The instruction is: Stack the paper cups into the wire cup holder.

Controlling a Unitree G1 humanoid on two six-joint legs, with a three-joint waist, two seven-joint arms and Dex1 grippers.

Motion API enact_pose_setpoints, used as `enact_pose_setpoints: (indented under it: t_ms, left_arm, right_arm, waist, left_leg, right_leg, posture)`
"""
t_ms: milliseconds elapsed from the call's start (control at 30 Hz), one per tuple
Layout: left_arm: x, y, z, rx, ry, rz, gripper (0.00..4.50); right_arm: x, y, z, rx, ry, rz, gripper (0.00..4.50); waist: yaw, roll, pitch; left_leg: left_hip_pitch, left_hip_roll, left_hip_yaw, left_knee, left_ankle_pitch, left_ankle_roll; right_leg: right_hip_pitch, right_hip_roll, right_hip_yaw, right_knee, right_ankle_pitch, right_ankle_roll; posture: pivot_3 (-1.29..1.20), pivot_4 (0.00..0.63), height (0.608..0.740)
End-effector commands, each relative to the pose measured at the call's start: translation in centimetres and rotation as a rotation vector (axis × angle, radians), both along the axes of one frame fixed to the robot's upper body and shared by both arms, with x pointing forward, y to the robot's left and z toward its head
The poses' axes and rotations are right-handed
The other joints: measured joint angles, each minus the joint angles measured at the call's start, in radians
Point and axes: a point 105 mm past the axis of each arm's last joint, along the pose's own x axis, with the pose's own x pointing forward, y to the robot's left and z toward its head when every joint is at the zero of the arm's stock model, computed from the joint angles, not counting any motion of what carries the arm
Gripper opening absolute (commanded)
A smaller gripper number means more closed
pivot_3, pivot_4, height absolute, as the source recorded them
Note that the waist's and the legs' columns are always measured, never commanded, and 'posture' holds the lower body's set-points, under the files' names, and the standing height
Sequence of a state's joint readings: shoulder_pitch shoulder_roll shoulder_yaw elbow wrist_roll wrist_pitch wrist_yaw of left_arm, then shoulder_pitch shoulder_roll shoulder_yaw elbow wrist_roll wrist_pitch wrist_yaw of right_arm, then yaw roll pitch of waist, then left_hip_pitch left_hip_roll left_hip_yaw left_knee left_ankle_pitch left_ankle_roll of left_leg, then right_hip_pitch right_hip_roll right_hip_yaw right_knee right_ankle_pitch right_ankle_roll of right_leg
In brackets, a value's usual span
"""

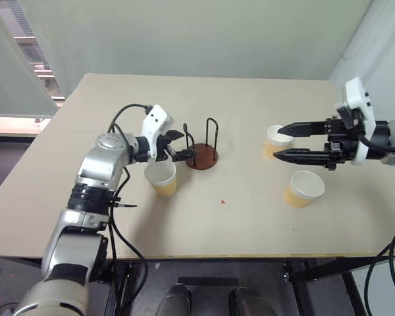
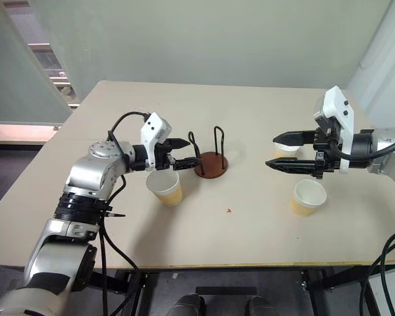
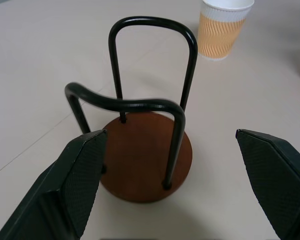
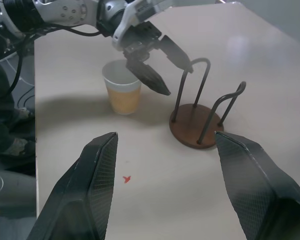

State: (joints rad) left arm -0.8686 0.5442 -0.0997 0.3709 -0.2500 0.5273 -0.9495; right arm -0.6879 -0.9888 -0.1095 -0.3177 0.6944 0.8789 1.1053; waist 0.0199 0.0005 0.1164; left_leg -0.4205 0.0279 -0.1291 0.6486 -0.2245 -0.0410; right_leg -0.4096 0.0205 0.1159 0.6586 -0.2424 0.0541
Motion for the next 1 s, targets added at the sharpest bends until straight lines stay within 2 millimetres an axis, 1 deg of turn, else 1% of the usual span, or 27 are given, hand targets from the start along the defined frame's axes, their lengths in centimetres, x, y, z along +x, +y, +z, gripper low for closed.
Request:
enact_pose_setpoints:
  t_ms: [33,167,267,300,500,533,567,633,667,867,1000]
  left_arm:
    - [0.5,-0.7,1.1,0.004,-0.061,-0.009,4.44]
    - [1.5,-0.6,0.9,0.003,-0.08,0.035,4.44]
    - [1.8,-0.8,1.1,-0.016,-0.09,0.043,3.87]
    - [1.9,-0.9,1.1,-0.017,-0.091,0.042,3.61]
    - [2.2,-0.8,0.7,-0.021,-0.095,0.063,1.5]
    - [2.2,-0.8,0.7,-0.022,-0.095,0.062,1.23]
    - [2.2,-0.9,0.7,-0.023,-0.095,0.061,0.78]
    - [2.1,-1.1,0.6,-0.023,-0.092,0.05,0.21]
    - [2.1,-1.2,0.5,-0.024,-0.091,0.045,0.08]
    - [1.3,-1.8,0.9,-0.032,-0.089,-0.02,0.08]
    - [-1.2,-3.2,2.0,-0.018,-0.098,-0.186,0.08]
  right_arm:
    - [-0.6,-0.2,1.5,0.007,-0.073,-0.003,3.16]
    - [-0.5,-0.2,1.4,0.008,-0.071,-0.008,3.16]
    - [-0.5,-0.3,1.4,0.009,-0.071,-0.011,3.16]
    - [-0.5,-0.3,1.3,0.008,-0.071,-0.012,3.16]
    - [-0.4,-0.3,1.2,0.007,-0.075,-0.018,3.16]
    - [-0.4,-0.4,1.2,0.007,-0.075,-0.018,3.16]
    - [-0.4,-0.4,1.2,0.006,-0.076,-0.02,3.16]
    - [-0.4,-0.4,1.1,0.001,-0.079,-0.023,3.16]
    - [-0.3,-0.5,1.0,0.0,-0.079,-0.024,3.16]
    - [-0.4,-0.7,1.1,-0.009,-0.082,-0.029,3.16]
    - [-0.8,-1.8,1.5,-0.036,-0.085,-0.055,3.16]
  waist:
    - [0.001,0.0,0.0]
    - [0.001,0.0,0.0]
    - [0.002,0.0,0.0]
    - [0.002,0.0,0.0]
    - [0.002,0.0,0.0]
    - [0.002,0.0,0.0]
    - [0.002,0.0,0.0]
    - [0.002,0.0,0.0]
    - [0.002,0.0,0.0]
    - [0.002,0.0,0.0]
    - [0.003,-0.001,0.0]
  left_leg:
    - [0.0,0.0,0.0,0.0,0.0,0.0]
    - [0.0,0.0,0.0,0.001,0.0,0.0]
    - [0.0,-0.001,0.0,0.001,0.0,0.0]
    - [0.0,-0.001,0.001,0.001,0.0,0.0]
    - [0.0,-0.003,0.001,0.001,0.0,0.0]
    - [0.0,-0.003,0.001,0.002,0.0,0.0]
    - [0.0,-0.004,0.001,0.002,0.0,0.001]
    - [0.0,-0.005,0.001,0.002,0.0,0.001]
    - [0.0,-0.006,0.001,0.002,0.0,0.001]
    - [0.0,-0.011,0.001,0.003,-0.001,0.003]
    - [-0.002,-0.013,0.001,0.004,-0.001,0.004]
  right_leg:
    - [0.0,0.0,0.0,0.0,0.0,0.0]
    - [0.0,0.0,0.001,0.0,0.0,0.001]
    - [0.0,0.0,0.001,0.0,0.001,0.002]
    - [0.0,0.0,0.001,0.0,0.001,0.002]
    - [0.001,-0.001,0.001,0.0,0.0,0.004]
    - [0.001,-0.001,0.001,0.0,0.0,0.005]
    - [0.001,-0.002,0.001,0.0,0.0,0.005]
    - [0.001,-0.003,0.001,0.0,0.0,0.006]
    - [0.001,-0.003,0.001,0.0,0.0,0.007]
    - [0.003,-0.006,0.001,0.0,-0.001,0.012]
    - [0.002,-0.007,0.001,-0.001,-0.002,0.013]
  posture:
    - [0.0,0.15,0.74]
    - [0.0,0.15,0.74]
    - [0.0,0.15,0.74]
    - [0.0,0.15,0.74]
    - [0.0,0.15,0.74]
    - [0.0,0.15,0.74]
    - [0.0,0.15,0.74]
    - [0.0,0.15,0.74]
    - [0.0,0.15,0.74]
    - [0.0,0.15,0.74]
    - [0.0,0.15,0.74]
